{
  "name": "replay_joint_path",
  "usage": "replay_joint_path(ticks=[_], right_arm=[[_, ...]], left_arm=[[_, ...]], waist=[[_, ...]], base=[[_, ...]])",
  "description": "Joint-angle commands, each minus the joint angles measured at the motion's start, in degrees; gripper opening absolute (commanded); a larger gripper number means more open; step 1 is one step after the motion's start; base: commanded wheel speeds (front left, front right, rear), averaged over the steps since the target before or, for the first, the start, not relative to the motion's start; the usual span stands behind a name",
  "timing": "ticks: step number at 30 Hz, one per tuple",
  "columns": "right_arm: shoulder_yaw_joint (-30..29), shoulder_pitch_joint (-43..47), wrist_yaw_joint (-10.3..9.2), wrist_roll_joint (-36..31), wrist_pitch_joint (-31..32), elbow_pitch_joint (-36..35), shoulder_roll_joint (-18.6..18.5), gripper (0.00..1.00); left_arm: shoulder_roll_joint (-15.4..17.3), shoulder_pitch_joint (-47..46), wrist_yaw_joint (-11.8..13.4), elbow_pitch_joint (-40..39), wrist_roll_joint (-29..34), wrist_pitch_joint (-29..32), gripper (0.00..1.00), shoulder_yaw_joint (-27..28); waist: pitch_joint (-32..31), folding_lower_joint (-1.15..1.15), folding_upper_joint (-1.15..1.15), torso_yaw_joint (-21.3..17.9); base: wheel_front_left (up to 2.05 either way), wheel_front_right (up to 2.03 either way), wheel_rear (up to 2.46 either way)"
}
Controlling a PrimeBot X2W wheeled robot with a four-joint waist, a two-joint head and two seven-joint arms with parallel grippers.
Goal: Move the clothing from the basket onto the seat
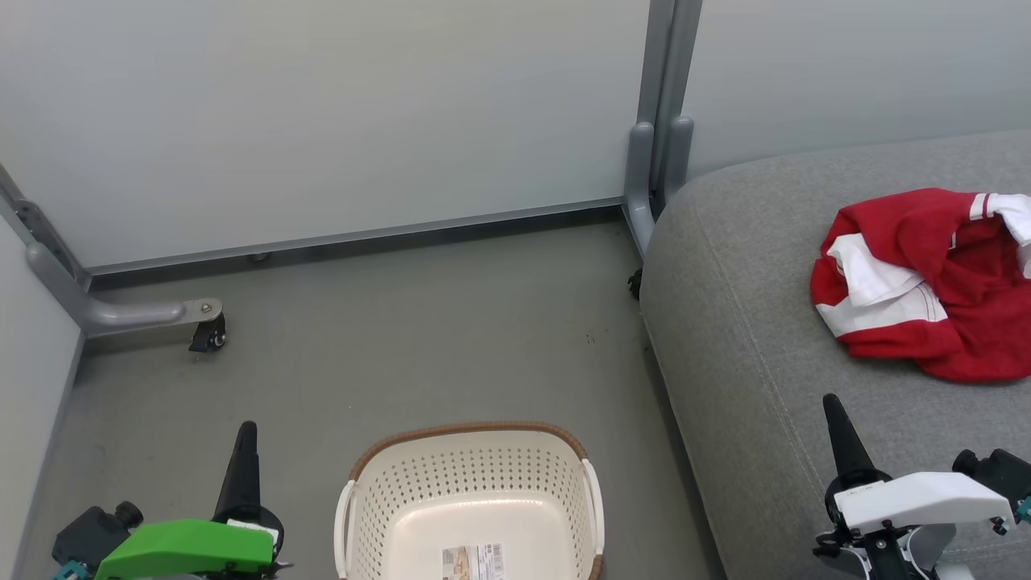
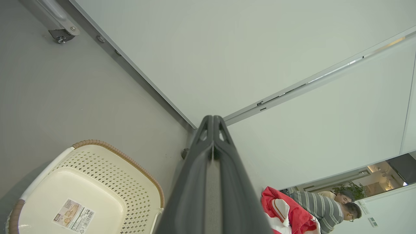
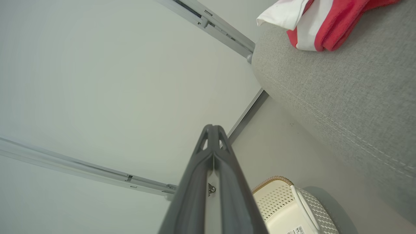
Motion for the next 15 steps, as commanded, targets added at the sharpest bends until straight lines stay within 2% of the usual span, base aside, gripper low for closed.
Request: replay_joint_path(ticks=[1, 15], right_arm=[[-0.28, -1.60, 0.04, 1.79, 0.47, -0.24, -0.28, 0.00], [-1.20, -3.07, 0.03, 10.06, 2.50, 0.47, -0.25, 0.00]], left_arm=[[0.52, -1.65, -0.30, -0.21, -1.72, 0.46, 0.00, 0.55], [0.52, -3.32, -0.41, 0.27, -9.27, 2.49, 0.00, 1.94]], waist=[[0.11, 0.00, 0.00, 0.00], [1.04, 0.00, 0.00, -0.05]], base=[[0.00, 0.00, 0.00], [0.00, 0.00, 0.00]])
